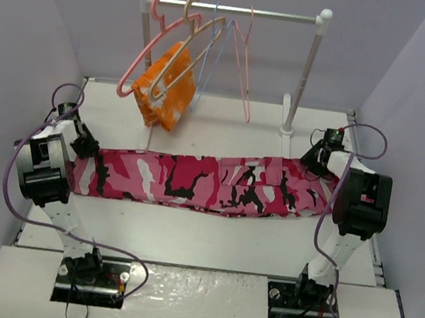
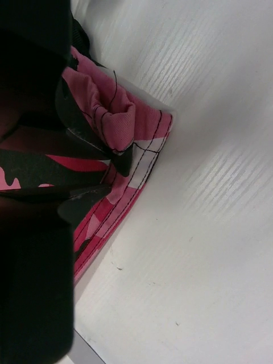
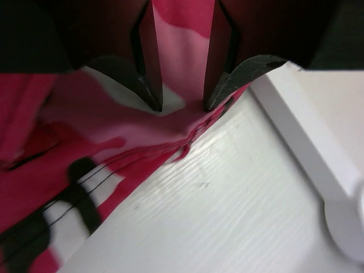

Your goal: Place the trousers on the hanger

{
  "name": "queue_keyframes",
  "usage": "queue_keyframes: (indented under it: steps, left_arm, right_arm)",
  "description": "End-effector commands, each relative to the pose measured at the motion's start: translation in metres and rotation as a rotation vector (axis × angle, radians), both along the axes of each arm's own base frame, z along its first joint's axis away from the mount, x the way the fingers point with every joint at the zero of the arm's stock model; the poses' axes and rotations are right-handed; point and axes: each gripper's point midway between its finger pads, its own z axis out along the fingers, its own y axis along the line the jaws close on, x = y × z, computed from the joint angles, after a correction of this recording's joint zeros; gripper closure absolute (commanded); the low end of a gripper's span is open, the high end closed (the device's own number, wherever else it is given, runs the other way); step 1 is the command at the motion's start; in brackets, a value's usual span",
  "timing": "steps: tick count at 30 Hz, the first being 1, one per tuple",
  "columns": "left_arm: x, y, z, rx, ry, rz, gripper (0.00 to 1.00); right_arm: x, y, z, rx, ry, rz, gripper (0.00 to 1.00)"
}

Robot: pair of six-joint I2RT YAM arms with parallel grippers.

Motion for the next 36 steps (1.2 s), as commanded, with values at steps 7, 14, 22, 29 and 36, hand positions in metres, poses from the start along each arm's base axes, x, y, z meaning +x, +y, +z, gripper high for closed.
queue_keyframes:
  steps: [7, 14, 22, 29, 36]
  left_arm:
    - [-0.002, 0.032, -0.021, 0.03, 0.065, 0.086, 0.81]
    - [0.006, 0.022, 0.061, 0.05, -0.116, 0.065, 0.64]
    - [-0.051, -0.007, 0.063, 0.043, -0.085, 0.064, 0.59]
    - [-0.092, -0.007, 0.006, 0.006, 0.104, 0.098, 0.64]
    - [-0.122, 0.024, -0.014, -0.007, 0.208, 0.21, 0.68]
  right_arm:
    - [0.003, -0.082, 0.022, -0.12, -0.055, -0.153, 0.68]
    - [-0.001, -0.023, 0.11, -0.113, -0.201, -0.078, 0.66]
    - [-0.073, 0.066, 0.099, 0.062, -0.187, 0.03, 0.63]
    - [-0.157, 0.092, 0.028, 0.152, -0.024, 0.053, 0.63]
    - [-0.217, 0.073, -0.02, 0.154, 0.131, -0.089, 0.63]
